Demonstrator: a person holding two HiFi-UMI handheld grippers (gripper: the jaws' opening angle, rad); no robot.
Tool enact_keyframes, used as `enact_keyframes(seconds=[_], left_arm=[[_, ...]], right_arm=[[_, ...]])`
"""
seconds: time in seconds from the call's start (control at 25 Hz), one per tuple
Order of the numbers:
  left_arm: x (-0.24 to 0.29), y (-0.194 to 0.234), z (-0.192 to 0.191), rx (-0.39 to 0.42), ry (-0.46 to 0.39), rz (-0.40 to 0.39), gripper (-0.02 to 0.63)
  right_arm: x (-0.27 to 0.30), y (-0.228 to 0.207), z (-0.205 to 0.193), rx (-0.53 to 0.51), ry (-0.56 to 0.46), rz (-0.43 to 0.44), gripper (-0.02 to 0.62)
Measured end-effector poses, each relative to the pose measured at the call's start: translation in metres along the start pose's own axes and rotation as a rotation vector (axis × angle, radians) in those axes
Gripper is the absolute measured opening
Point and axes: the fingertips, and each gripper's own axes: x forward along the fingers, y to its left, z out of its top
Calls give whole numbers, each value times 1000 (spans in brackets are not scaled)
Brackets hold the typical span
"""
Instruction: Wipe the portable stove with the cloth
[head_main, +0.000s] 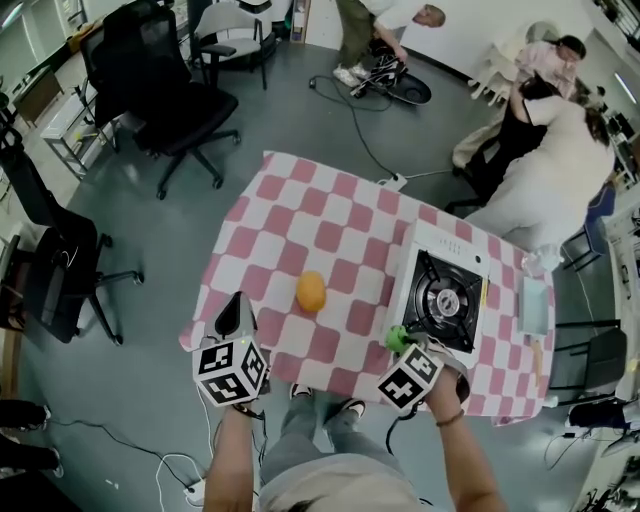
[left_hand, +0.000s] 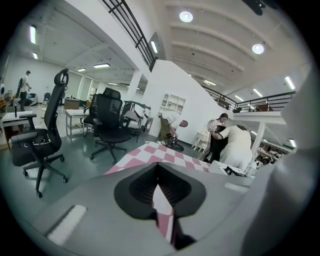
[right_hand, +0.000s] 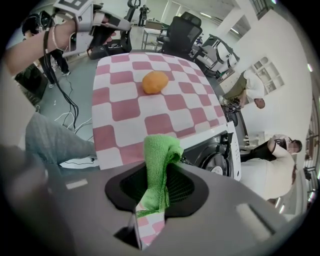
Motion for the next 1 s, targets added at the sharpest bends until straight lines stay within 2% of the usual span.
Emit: enact_keyframes(seconds=[0.2, 0.64, 0.8, 1.0], left_arm=[[0, 2, -1, -4, 0, 7, 2], [-3, -15, 3, 14, 1, 2, 0], [-3, -35, 8, 34, -3, -16, 1], [-2, -75, 18, 72, -13, -58, 2]], right_arm=[[0, 3, 11, -32, -9, 4, 91], [-6, 0, 11, 28, -102, 51, 91], [-20, -11, 6, 97, -189, 74, 91], [-56, -47, -8, 242, -381, 55, 91]])
